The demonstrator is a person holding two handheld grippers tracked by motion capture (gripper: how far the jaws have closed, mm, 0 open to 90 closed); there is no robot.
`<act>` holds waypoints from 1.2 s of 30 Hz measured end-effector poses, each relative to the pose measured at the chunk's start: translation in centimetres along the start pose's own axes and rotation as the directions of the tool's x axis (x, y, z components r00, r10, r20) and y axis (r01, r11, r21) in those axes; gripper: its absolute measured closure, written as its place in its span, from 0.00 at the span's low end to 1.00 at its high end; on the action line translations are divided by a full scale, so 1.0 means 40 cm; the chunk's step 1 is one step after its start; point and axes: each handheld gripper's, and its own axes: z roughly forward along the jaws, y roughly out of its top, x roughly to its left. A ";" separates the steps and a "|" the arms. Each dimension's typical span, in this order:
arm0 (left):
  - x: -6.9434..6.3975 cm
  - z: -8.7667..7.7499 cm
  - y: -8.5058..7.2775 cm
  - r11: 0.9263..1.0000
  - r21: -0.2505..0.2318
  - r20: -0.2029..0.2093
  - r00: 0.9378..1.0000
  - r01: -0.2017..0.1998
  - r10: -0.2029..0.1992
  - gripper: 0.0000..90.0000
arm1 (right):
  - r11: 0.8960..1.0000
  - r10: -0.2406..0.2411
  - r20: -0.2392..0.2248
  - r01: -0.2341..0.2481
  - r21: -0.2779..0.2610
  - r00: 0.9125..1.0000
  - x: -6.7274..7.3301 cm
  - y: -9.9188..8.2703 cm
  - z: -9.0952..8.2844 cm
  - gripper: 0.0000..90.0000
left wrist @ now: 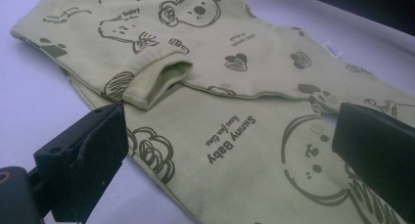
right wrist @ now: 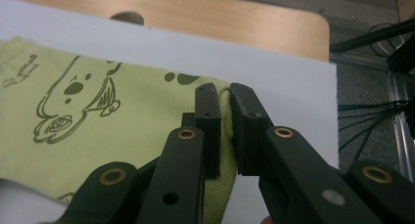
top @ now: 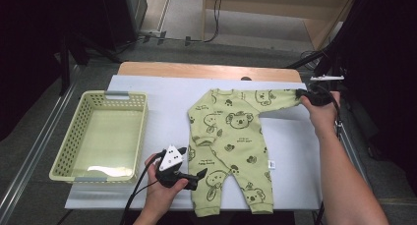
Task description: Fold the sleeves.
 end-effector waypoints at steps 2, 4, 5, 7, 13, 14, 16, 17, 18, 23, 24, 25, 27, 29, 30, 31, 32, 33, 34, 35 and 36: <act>0.000 -0.001 0.000 1.000 0.000 -0.003 1.000 0.001 -0.001 0.00 | 1.000 0.004 0.000 -0.004 -0.012 1.000 0.002 0.014 -0.007 0.90; 0.000 -0.001 -0.001 1.000 -0.002 -0.001 1.000 0.003 -0.003 0.00 | 1.000 0.003 -0.013 -0.003 -0.031 1.000 0.014 0.019 -0.014 0.90; 0.000 -0.001 -0.001 1.000 -0.002 -0.002 1.000 0.003 -0.003 0.00 | 0.999 -0.002 -0.018 0.001 -0.034 1.000 0.023 0.018 -0.015 0.90; 0.000 -0.002 -0.001 1.000 -0.002 -0.001 1.000 0.000 0.000 0.00 | 0.999 -0.023 -0.029 0.021 -0.043 0.999 0.038 0.015 -0.016 0.90; 0.000 -0.002 -0.001 1.000 -0.003 0.005 1.000 0.001 -0.001 0.00 | 0.994 -0.044 -0.093 0.035 -0.099 0.995 0.095 0.004 -0.031 0.90; -0.001 -0.001 -0.001 1.000 -0.003 0.004 1.000 0.002 -0.002 0.00 | 0.993 -0.056 -0.103 0.044 -0.110 0.993 0.107 0.002 -0.034 0.90; -0.002 -0.001 -0.001 1.000 -0.002 0.005 1.000 -0.001 0.001 0.00 | 0.990 -0.087 -0.120 0.072 -0.123 0.989 0.134 0.000 -0.041 0.90; -0.003 -0.001 -0.001 1.000 -0.003 0.004 1.000 -0.002 0.002 0.00 | 0.989 -0.101 -0.125 0.085 -0.124 0.987 0.148 -0.001 -0.044 0.90; -0.003 -0.001 -0.001 1.000 -0.004 0.003 1.000 -0.002 0.002 0.00 | 0.987 -0.118 -0.128 0.102 -0.128 0.985 0.162 -0.004 -0.047 0.90; -0.003 0.000 -0.002 1.000 -0.003 0.005 1.000 -0.004 0.004 0.00 | 0.976 -0.192 -0.167 0.170 -0.137 0.967 0.230 -0.013 -0.061 0.90; -0.003 0.000 -0.001 1.000 -0.002 0.006 1.000 -0.005 0.005 0.00 | 0.974 -0.203 -0.171 0.181 -0.134 0.964 0.239 -0.014 -0.062 0.90; -0.003 0.000 -0.001 1.000 -0.002 0.006 1.000 -0.005 0.005 0.00 | 0.972 -0.214 -0.176 0.192 -0.134 0.961 0.251 -0.015 -0.064 0.90; -0.002 0.000 -0.001 1.000 -0.003 0.006 1.000 -0.004 0.004 0.00 | 0.968 -0.234 -0.186 0.211 -0.135 0.954 0.273 -0.019 -0.069 0.90; -0.002 0.000 -0.002 1.000 -0.004 0.006 1.000 -0.003 0.003 0.00 | 0.966 -0.243 -0.194 0.218 -0.142 0.951 0.287 -0.021 -0.071 0.90; -0.002 0.000 -0.002 1.000 -0.003 0.006 1.000 -0.003 0.003 0.00 | 0.964 -0.247 -0.197 0.221 -0.145 0.949 0.294 -0.023 -0.074 0.90; -0.002 0.000 -0.002 1.000 -0.003 0.005 1.000 -0.003 0.003 0.00 | 0.965 -0.243 -0.204 0.216 -0.148 0.948 0.303 -0.024 -0.076 0.90; -0.002 0.000 -0.002 1.000 -0.003 0.005 1.000 -0.004 0.004 0.00 | 0.963 -0.250 -0.206 0.221 -0.155 0.946 0.311 -0.026 -0.078 0.90; -0.003 0.000 -0.002 1.000 -0.003 0.005 1.000 -0.004 0.004 0.00 | 0.963 -0.250 -0.210 0.220 -0.157 0.945 0.317 -0.027 -0.080 0.90; -0.003 0.000 -0.002 1.000 -0.003 0.005 1.000 -0.004 0.004 0.00 | 0.961 -0.255 -0.216 0.224 -0.160 0.942 0.325 -0.029 -0.082 0.90; -0.003 0.000 -0.002 1.000 -0.003 0.005 1.000 -0.004 0.004 0.00 | 0.959 -0.263 -0.221 0.230 -0.163 0.939 0.334 -0.032 -0.084 0.90; -0.002 0.000 -0.002 1.000 -0.003 0.005 1.000 -0.004 0.004 0.00 | 0.956 -0.275 -0.225 0.241 -0.167 0.935 0.346 -0.036 -0.086 0.90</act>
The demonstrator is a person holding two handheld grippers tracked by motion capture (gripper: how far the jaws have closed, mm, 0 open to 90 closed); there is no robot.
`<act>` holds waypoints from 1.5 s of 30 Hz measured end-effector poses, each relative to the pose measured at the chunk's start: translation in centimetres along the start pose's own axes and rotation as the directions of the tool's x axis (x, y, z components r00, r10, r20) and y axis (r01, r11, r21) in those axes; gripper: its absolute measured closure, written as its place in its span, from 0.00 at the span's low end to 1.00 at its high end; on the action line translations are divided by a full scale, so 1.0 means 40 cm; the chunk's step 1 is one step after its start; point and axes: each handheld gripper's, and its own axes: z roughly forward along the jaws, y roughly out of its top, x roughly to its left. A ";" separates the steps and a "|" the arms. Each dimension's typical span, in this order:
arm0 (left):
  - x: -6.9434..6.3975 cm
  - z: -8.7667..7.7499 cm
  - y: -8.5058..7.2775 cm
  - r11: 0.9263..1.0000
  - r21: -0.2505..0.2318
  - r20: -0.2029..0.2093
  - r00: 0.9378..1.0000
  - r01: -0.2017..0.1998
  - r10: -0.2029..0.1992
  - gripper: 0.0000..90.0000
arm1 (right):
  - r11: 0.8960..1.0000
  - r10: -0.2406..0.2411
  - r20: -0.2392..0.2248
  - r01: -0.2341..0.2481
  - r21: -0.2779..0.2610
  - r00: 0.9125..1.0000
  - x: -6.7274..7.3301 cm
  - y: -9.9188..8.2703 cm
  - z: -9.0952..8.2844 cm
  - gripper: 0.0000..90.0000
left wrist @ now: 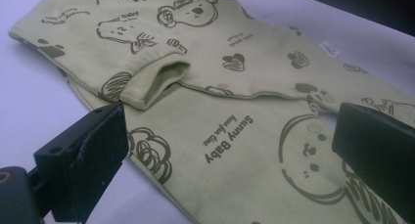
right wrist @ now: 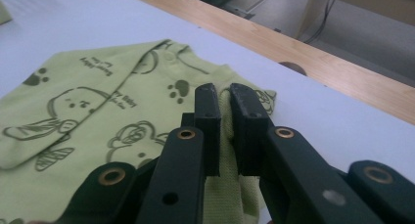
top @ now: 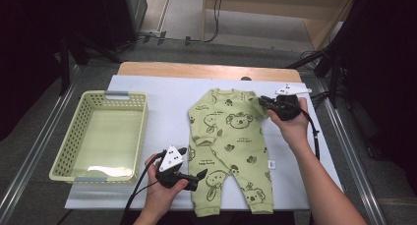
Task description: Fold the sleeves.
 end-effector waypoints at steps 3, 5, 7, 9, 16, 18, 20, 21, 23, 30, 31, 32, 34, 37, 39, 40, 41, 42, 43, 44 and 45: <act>0.000 0.000 0.000 1.000 -0.001 0.000 1.000 0.000 0.000 0.00 | 1.000 -0.032 -0.016 0.032 0.000 0.999 0.030 -0.005 0.001 0.90; 0.000 0.000 0.000 1.000 0.000 0.001 1.000 -0.002 0.002 0.00 | 0.999 -0.052 -0.022 0.052 0.001 0.998 0.052 -0.011 0.001 0.90; -0.001 0.000 0.000 1.000 -0.001 0.001 1.000 -0.001 0.001 0.00 | 0.997 -0.075 -0.030 0.075 0.005 0.997 0.070 -0.021 0.003 0.90; -0.001 0.000 0.000 1.000 0.001 0.001 1.000 -0.003 0.003 0.00 | 0.997 -0.082 -0.041 0.082 0.012 0.996 0.087 -0.034 0.003 0.90; -0.002 0.001 0.000 1.000 0.001 0.000 1.000 -0.005 0.005 0.00 | 0.994 -0.097 -0.067 0.100 0.037 0.993 0.123 -0.095 0.010 0.90; -0.003 0.001 0.000 1.000 0.002 -0.001 1.000 -0.006 0.006 0.00 | 0.993 -0.105 -0.068 0.109 0.050 0.992 0.130 -0.109 0.012 0.90; -0.003 0.001 0.000 1.000 0.003 -0.004 1.000 -0.008 0.008 0.00 | 0.991 -0.112 -0.072 0.116 0.059 0.991 0.136 -0.126 0.015 0.90; -0.003 0.001 0.000 1.000 0.004 -0.004 1.000 -0.009 0.009 0.00 | 0.991 -0.114 -0.074 0.119 0.068 0.991 0.140 -0.135 0.017 0.90; -0.004 0.002 0.000 1.000 0.005 -0.005 1.000 -0.007 0.007 0.00 | 0.989 -0.122 -0.086 0.128 0.073 0.989 0.145 -0.149 0.021 0.90; -0.002 0.001 0.000 1.000 0.003 -0.001 1.000 -0.007 0.007 0.00 | 0.983 -0.136 -0.108 0.148 0.110 0.985 0.169 -0.186 0.033 0.90; -0.002 0.001 0.000 1.000 0.003 -0.001 1.000 -0.007 0.007 0.00 | 0.983 -0.129 -0.109 0.142 0.116 0.986 0.173 -0.189 0.034 0.90; -0.002 0.001 0.000 1.000 0.004 -0.001 1.000 -0.007 0.007 0.00 | 0.983 -0.128 -0.113 0.142 0.117 0.985 0.175 -0.192 0.035 0.90; -0.002 0.002 -0.001 1.000 0.004 -0.002 1.000 -0.007 0.007 0.00 | 0.982 -0.133 -0.119 0.147 0.118 0.984 0.178 -0.198 0.038 0.90; -0.003 0.002 -0.001 1.000 0.004 -0.002 1.000 -0.007 0.007 0.00 | 0.981 -0.130 -0.123 0.146 0.127 0.984 0.183 -0.202 0.038 0.89; -0.003 0.001 0.000 1.000 0.006 -0.002 1.000 -0.009 0.009 0.00 | 0.982 -0.124 -0.127 0.140 0.125 0.984 0.180 -0.201 0.036 0.88; -0.003 0.001 0.000 1.000 0.006 -0.003 1.000 -0.009 0.009 0.00 | 0.985 -0.112 -0.148 0.129 0.115 0.983 0.178 -0.199 0.032 0.83; -0.003 0.001 -0.001 1.000 0.004 -0.002 1.000 -0.010 0.010 0.00 | 0.987 -0.112 -0.169 0.130 0.096 0.979 0.175 -0.198 0.029 0.74; -0.003 0.001 -0.001 1.000 0.003 -0.001 1.000 -0.008 0.008 0.00 | 0.990 -0.098 -0.196 0.116 0.080 0.976 0.173 -0.193 0.021 0.63; -0.002 0.001 0.000 1.000 0.003 -0.001 1.000 -0.008 0.008 0.00 | 0.994 -0.093 -0.207 0.104 0.044 0.974 0.169 -0.186 0.011 0.57; -0.002 0.002 -0.001 1.000 0.002 -0.001 1.000 -0.007 0.007 0.00 | 0.995 -0.084 -0.202 0.091 0.028 0.976 0.166 -0.181 0.003 0.56; -0.002 0.002 0.000 1.000 0.002 0.000 1.000 -0.007 0.007 0.00 | 0.998 -0.067 -0.204 0.070 0.006 0.977 0.158 -0.174 -0.007 0.56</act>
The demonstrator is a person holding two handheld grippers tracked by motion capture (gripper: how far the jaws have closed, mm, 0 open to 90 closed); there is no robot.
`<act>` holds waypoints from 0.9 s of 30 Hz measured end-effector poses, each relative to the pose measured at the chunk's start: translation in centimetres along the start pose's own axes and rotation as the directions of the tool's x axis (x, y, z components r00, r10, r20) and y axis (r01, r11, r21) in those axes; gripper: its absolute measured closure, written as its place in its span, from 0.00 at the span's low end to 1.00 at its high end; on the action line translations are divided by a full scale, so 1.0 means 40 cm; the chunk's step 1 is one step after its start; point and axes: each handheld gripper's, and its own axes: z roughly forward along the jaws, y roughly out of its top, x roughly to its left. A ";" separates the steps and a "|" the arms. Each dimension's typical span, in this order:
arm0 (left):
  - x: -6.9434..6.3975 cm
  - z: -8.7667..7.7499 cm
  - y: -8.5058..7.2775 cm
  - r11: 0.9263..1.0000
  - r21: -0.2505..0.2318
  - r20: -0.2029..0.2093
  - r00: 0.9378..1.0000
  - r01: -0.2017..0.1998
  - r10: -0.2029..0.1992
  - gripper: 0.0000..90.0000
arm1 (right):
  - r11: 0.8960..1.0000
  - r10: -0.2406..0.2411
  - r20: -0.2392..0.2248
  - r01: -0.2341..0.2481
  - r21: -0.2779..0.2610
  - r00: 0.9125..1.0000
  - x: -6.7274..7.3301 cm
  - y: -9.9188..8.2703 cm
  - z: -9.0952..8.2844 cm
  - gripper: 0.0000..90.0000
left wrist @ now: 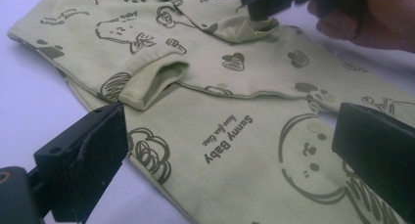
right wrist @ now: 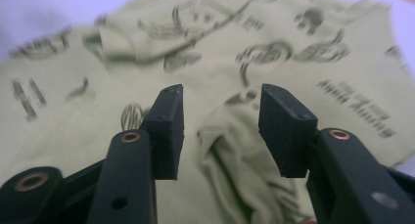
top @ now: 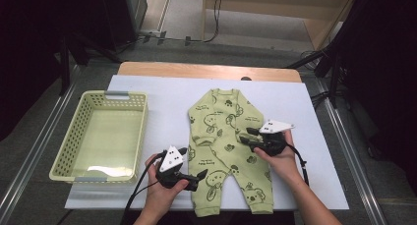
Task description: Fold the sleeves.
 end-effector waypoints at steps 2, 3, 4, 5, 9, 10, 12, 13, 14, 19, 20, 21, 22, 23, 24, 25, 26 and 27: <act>0.000 0.000 0.000 1.000 0.000 0.000 1.000 0.000 0.000 0.00 | 0.998 0.046 0.026 -0.045 -0.034 0.999 -0.018 0.008 -0.019 0.64; 0.001 -0.001 0.000 1.000 0.000 0.000 1.000 -0.001 0.001 0.00 | 0.998 0.057 0.036 -0.055 -0.036 0.998 -0.026 0.008 -0.025 0.71; 0.001 -0.001 0.000 1.000 0.001 -0.001 1.000 -0.001 0.001 0.00 | 0.997 0.074 0.043 -0.073 -0.028 0.996 -0.033 0.006 -0.028 0.77; 0.001 -0.001 0.000 1.000 0.001 0.000 1.000 -0.001 0.001 0.00 | 0.996 0.085 0.056 -0.084 -0.011 0.995 -0.040 0.002 -0.028 0.84; 0.000 0.000 0.000 1.000 0.003 -0.001 1.000 -0.002 0.002 0.00 | 0.993 0.087 0.089 -0.094 0.067 0.992 -0.045 -0.023 -0.012 0.96; 0.000 0.000 0.000 1.000 0.002 -0.002 1.000 -0.002 0.002 0.00 | 0.992 0.083 0.080 -0.090 0.083 0.993 -0.041 -0.028 -0.008 0.96; 0.000 0.000 0.000 1.000 0.002 -0.001 1.000 -0.002 0.002 0.00 | 0.992 0.072 0.065 -0.079 0.097 0.995 -0.031 -0.035 -0.004 0.96; 0.000 0.000 0.000 1.000 0.002 -0.002 1.000 -0.002 0.002 0.00 | 0.991 0.062 0.057 -0.068 0.112 0.996 -0.024 -0.039 -0.002 0.96; 0.000 0.001 0.000 1.000 0.003 -0.003 1.000 -0.002 0.002 0.00 | 0.991 0.052 0.058 -0.058 0.120 0.997 -0.018 -0.041 0.000 0.96; 0.000 0.000 0.000 1.000 0.002 -0.002 1.000 -0.002 0.002 0.00 | 0.993 0.064 0.060 -0.069 0.094 0.996 -0.008 -0.044 -0.020 0.77; 0.000 0.000 0.000 1.000 0.001 -0.002 1.000 -0.001 0.001 0.00 | 0.995 0.066 0.071 -0.071 0.075 0.995 -0.009 -0.044 -0.030 0.68; 0.000 0.000 0.000 1.000 0.001 -0.002 1.000 -0.001 0.001 0.00 | 0.995 0.083 0.086 -0.088 0.056 0.993 -0.008 -0.043 -0.040 0.61; 0.000 0.000 0.000 1.000 0.001 -0.002 1.000 -0.001 0.001 0.00 | 0.995 0.090 0.082 -0.094 0.039 0.993 -0.010 -0.042 -0.051 0.54; 0.000 0.000 0.000 1.000 0.001 -0.002 1.000 -0.001 0.001 0.00 | 0.995 0.094 0.074 -0.096 0.023 0.993 -0.011 -0.042 -0.063 0.49; 0.000 0.000 0.000 1.000 0.001 -0.002 1.000 -0.001 0.001 0.00 | 0.995 0.095 0.076 -0.096 0.010 0.993 -0.010 -0.043 -0.074 0.44; 0.000 0.000 0.000 1.000 0.001 -0.001 1.000 -0.001 0.001 0.00 | 0.995 0.098 0.076 -0.098 0.002 0.992 -0.009 -0.045 -0.085 0.38; 0.000 0.000 0.000 1.000 0.001 -0.002 1.000 -0.001 0.001 0.00 | 0.995 0.099 0.079 -0.098 -0.011 0.992 -0.008 -0.047 -0.096 0.32; 0.000 0.000 0.000 1.000 0.001 -0.002 1.000 -0.001 0.001 0.00 | 0.995 0.100 0.088 -0.098 -0.021 0.991 -0.006 -0.049 -0.108 0.28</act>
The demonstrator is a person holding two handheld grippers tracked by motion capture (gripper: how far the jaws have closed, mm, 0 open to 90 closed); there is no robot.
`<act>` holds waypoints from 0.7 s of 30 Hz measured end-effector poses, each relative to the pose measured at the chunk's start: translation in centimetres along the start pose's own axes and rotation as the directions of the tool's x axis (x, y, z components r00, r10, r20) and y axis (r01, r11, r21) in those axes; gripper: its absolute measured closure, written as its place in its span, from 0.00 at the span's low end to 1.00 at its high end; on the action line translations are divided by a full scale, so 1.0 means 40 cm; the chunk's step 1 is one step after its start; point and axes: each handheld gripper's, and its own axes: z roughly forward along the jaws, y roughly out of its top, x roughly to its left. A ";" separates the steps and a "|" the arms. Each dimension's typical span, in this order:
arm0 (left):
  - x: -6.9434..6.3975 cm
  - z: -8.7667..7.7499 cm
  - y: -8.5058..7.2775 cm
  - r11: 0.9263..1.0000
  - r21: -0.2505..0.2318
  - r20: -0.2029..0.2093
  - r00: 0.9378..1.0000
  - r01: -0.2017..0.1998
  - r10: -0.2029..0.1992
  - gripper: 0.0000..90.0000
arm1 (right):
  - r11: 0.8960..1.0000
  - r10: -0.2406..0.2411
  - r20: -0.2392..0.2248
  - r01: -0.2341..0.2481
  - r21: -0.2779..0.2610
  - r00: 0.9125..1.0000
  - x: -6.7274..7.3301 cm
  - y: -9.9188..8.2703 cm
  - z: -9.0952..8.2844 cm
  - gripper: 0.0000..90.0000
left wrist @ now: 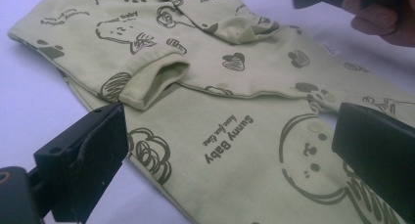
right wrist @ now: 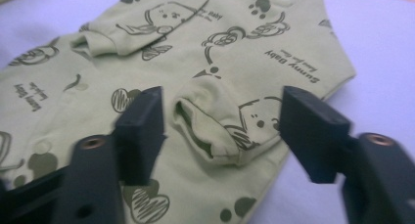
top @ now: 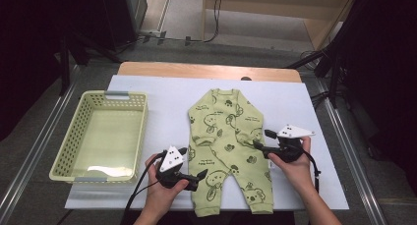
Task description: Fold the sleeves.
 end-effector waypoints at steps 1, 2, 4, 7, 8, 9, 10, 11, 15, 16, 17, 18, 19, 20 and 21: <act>0.000 0.000 0.000 1.000 0.000 0.000 1.000 -0.001 0.001 0.00 | 1.000 -0.003 0.011 0.003 -0.003 1.000 0.000 -0.003 -0.009 0.25; 0.000 0.000 0.000 1.000 0.001 -0.001 1.000 -0.001 0.001 0.00 | 1.000 0.001 0.022 0.000 -0.014 1.000 0.001 -0.007 -0.022 0.21; -0.001 0.001 0.000 1.000 0.002 -0.001 1.000 -0.001 0.001 0.00 | 1.000 0.010 0.021 -0.009 -0.023 1.000 -0.002 -0.018 -0.043 0.15; 0.000 0.000 0.000 1.000 0.001 -0.002 1.000 -0.002 0.002 0.00 | 0.998 0.034 0.027 -0.032 -0.045 0.999 -0.007 -0.037 -0.074 0.08; 0.000 0.000 0.000 1.000 0.000 -0.001 1.000 -0.001 0.001 0.00 | 0.998 0.040 0.027 -0.039 -0.052 0.999 -0.009 -0.042 -0.082 0.04; 0.000 0.000 0.000 1.000 -0.001 0.000 1.000 -0.001 0.001 0.00 | 0.997 0.048 0.026 -0.047 -0.056 0.998 -0.012 -0.053 -0.095 0.00; 0.000 0.000 0.000 1.000 -0.002 0.001 1.000 0.000 0.000 0.00 | 0.997 0.055 0.027 -0.053 -0.062 0.998 -0.014 -0.060 -0.103 0.00; 0.000 0.000 0.000 1.000 -0.002 0.001 1.000 -0.001 0.001 0.00 | 0.996 0.063 0.033 -0.061 -0.072 0.997 -0.016 -0.073 -0.116 0.00; 0.000 0.000 0.000 1.000 -0.002 0.002 1.000 -0.002 0.002 0.00 | 0.993 0.089 0.050 -0.085 -0.079 0.995 -0.031 -0.111 -0.149 0.00; 0.001 -0.001 0.000 1.000 -0.002 0.002 1.000 -0.001 0.001 0.00 | 0.993 0.096 0.057 -0.091 -0.078 0.994 -0.034 -0.119 -0.156 0.00; 0.001 -0.001 0.000 1.000 -0.002 0.002 1.000 -0.001 0.001 0.00 | 0.992 0.101 0.059 -0.097 -0.078 0.993 -0.038 -0.126 -0.163 0.00; 0.001 -0.002 0.000 1.000 -0.002 0.002 1.000 -0.001 0.001 0.00 | 0.991 0.112 0.064 -0.107 -0.083 0.992 -0.039 -0.132 -0.171 0.00; 0.001 -0.002 0.000 1.000 -0.002 0.002 1.000 -0.002 0.002 0.00 | 0.991 0.106 0.068 -0.100 -0.088 0.992 -0.042 -0.138 -0.176 0.00; 0.001 -0.002 0.000 1.000 -0.003 0.002 1.000 -0.003 0.003 0.00 | 0.990 0.114 0.074 -0.107 -0.088 0.991 -0.044 -0.145 -0.184 0.00; 0.001 -0.002 0.000 1.000 -0.002 0.000 1.000 -0.005 0.005 0.00 | 0.989 0.119 0.073 -0.113 -0.091 0.990 -0.046 -0.149 -0.189 0.00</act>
